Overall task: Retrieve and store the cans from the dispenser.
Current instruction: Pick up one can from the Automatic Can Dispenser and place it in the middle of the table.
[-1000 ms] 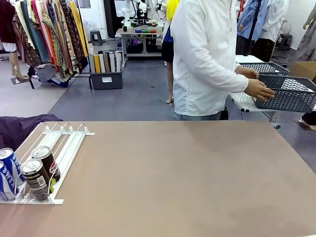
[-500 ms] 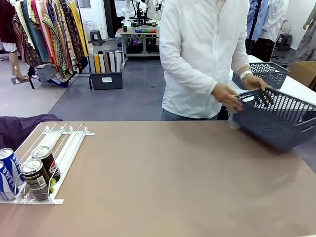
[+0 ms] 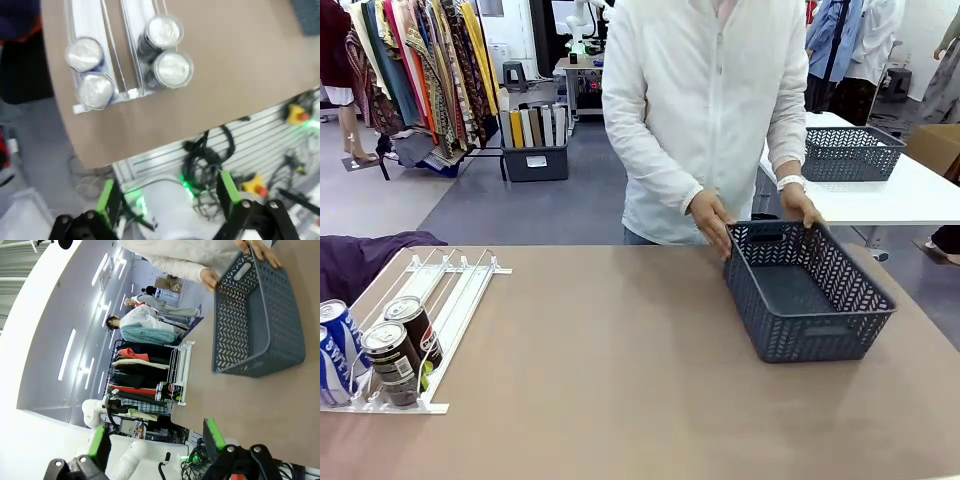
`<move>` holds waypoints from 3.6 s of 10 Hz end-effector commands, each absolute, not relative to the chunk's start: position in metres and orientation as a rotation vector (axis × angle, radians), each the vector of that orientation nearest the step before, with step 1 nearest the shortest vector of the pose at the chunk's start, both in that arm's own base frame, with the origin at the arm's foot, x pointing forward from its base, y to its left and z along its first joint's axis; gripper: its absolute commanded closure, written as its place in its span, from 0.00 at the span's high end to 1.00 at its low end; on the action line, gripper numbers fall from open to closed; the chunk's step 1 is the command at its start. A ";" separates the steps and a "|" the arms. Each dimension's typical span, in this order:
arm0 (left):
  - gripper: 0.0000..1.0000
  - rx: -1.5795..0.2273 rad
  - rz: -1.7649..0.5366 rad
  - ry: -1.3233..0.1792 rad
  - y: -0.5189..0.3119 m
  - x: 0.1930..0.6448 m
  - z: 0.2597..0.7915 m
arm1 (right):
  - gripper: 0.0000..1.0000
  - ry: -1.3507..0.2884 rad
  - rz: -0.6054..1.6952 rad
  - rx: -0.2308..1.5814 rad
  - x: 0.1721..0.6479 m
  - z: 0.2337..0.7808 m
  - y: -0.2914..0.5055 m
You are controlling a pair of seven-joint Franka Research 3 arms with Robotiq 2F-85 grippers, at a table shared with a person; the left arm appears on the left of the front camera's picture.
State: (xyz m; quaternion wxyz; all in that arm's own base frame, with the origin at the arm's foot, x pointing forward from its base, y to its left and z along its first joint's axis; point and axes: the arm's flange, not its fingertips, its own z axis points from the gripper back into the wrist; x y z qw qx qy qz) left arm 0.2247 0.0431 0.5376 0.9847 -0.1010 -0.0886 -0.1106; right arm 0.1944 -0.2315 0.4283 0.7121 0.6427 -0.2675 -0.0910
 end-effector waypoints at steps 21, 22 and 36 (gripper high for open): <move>1.00 -0.024 0.233 0.034 0.061 0.346 0.408 | 1.00 -0.624 -0.193 1.439 0.196 0.432 -0.231; 1.00 -0.020 0.240 0.037 0.062 0.348 0.404 | 1.00 -0.624 -0.193 1.439 0.196 0.432 -0.231; 0.00 0.005 0.258 0.056 0.065 0.350 0.397 | 1.00 -0.624 -0.193 1.439 0.196 0.432 -0.231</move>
